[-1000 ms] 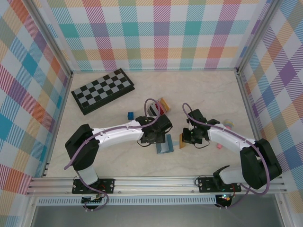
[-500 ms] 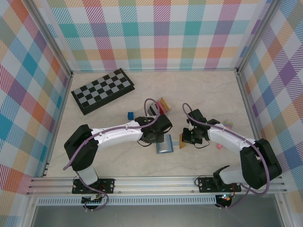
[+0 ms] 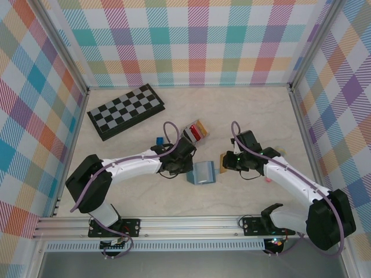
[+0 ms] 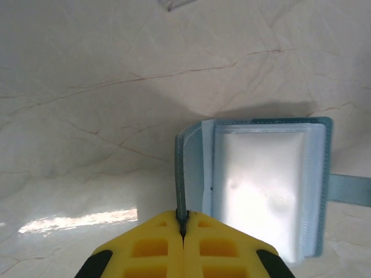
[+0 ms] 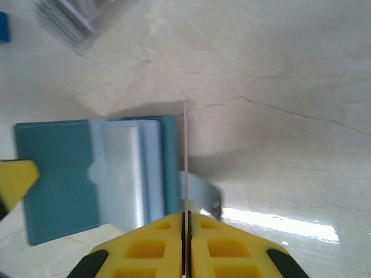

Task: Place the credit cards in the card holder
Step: Open the card holder at the center of the table, then flip over the card slot in the card holder.

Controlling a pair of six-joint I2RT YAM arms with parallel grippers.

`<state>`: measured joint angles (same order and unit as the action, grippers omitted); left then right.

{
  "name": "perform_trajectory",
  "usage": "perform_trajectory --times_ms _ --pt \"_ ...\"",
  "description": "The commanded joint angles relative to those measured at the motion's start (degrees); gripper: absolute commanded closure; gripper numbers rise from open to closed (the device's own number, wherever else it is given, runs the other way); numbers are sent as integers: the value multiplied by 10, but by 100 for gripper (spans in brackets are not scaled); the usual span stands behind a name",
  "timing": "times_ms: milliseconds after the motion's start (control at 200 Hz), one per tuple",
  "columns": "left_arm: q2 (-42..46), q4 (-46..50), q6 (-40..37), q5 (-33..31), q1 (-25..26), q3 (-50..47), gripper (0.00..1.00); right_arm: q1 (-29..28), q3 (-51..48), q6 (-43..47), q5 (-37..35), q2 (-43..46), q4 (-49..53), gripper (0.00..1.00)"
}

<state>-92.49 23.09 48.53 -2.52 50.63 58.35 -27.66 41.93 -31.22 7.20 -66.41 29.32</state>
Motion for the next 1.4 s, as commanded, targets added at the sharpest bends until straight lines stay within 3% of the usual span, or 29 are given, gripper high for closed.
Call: perform_trajectory --times_ms 0,395,620,1035,1395 --pt "8 -34 -7 20 -6 1 100 3 17 17 35 7 -13 90" --pt "3 -36 2 23 -6 -9 100 -1 3 22 80 -49 -56 90" --pt "3 -31 0 22 -6 -11 100 -19 0 39 41 -87 -54 90" --pt "5 -33 3 24 -6 -26 100 -24 -25 29 61 -124 -100 91" --pt "3 -35 3 23 -6 -32 100 -24 -18 7 118 -124 -129 92"
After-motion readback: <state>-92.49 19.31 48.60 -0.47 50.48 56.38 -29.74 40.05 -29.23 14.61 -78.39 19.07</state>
